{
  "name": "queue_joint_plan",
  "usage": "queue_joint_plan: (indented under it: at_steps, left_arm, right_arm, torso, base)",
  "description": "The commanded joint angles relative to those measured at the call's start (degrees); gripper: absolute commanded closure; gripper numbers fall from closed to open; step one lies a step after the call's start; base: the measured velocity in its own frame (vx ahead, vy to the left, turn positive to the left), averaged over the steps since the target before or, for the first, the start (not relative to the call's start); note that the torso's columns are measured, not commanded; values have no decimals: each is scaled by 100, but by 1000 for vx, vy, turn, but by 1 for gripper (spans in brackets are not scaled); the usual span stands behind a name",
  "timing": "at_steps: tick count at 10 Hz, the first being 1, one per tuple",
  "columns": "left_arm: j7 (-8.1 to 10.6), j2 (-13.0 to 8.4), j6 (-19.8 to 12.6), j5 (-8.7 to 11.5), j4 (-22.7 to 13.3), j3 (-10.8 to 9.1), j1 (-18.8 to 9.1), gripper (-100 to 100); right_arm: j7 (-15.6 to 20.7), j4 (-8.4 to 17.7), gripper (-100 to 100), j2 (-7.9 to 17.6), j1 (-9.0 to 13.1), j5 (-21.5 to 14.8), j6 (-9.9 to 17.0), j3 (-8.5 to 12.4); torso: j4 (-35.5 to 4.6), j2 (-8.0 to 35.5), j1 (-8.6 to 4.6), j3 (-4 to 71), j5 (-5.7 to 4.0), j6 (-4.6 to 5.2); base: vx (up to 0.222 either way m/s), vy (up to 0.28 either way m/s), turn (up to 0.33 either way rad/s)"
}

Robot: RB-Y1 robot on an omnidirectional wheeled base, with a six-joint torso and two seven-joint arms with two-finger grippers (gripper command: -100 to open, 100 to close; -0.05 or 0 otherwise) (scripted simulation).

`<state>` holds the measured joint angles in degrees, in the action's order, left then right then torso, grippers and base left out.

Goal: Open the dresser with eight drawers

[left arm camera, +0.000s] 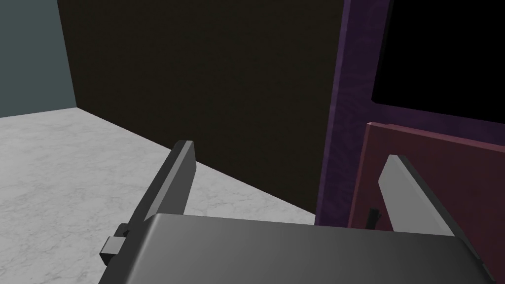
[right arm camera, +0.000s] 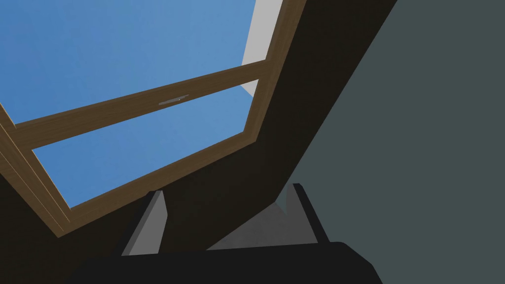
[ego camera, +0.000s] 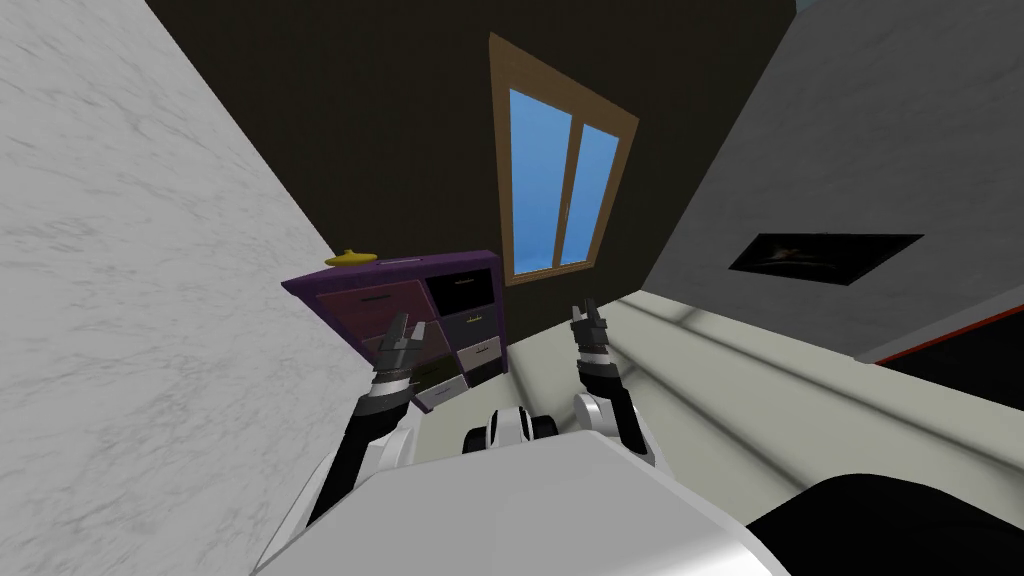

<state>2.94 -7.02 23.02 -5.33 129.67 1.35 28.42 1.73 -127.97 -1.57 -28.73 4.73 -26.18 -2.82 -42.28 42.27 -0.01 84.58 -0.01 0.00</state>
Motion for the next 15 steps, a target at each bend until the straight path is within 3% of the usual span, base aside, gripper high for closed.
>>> queue_joint_plan:
  at_steps: [1,15]
  left_arm:
    - [-27,-63,36,7,-352,-19,-112,-100]
    - [-109,-146,299,95,-2190,-164,-538,-100]
  right_arm:
    - [0,0,0,0,0,0,0,0]
    - [0,0,0,0,0,0,0,0]
  torso:
    - [-2,5,2,-4,1,-1]
    - [0,0,5,0,1,-1]
  base:
    - [42,-23,8]
    - [53,-28,8]
